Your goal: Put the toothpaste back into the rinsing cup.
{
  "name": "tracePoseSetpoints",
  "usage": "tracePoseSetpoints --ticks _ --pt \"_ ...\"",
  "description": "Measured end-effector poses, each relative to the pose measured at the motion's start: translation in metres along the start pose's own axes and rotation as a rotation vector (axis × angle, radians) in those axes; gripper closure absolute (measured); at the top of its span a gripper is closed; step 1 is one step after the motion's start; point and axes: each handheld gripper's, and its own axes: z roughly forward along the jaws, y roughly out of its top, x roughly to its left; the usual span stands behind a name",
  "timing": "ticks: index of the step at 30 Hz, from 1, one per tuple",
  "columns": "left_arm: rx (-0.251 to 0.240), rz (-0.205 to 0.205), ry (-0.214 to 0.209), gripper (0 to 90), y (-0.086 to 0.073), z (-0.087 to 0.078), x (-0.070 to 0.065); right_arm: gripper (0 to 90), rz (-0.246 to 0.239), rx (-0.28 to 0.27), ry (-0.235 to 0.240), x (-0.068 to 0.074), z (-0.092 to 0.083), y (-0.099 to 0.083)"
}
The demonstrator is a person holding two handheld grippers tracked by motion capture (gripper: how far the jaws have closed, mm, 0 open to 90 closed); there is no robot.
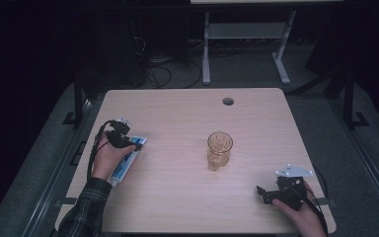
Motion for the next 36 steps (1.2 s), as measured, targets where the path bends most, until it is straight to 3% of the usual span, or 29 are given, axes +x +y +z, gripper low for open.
tracePoseSetpoints --ticks 13,17,31,36 --pt "0.094 0.014 0.039 34.8 0.004 0.015 -0.001 0.7 0.0 0.0 0.0 0.0 0.0 0.0" --pt "0.1 -0.018 0.022 35.1 0.003 0.015 0.0 0.7 0.0 0.0 0.0 0.0 0.0 0.0" --pt "0.127 -0.04 0.034 53.4 0.005 0.012 -0.006 0.7 0.0 0.0 0.0 0.0 0.0 0.0" --pt "0.116 -0.039 0.024 62.2 0.004 0.007 -0.005 0.7 0.0 0.0 0.0 0.0 0.0 0.0"
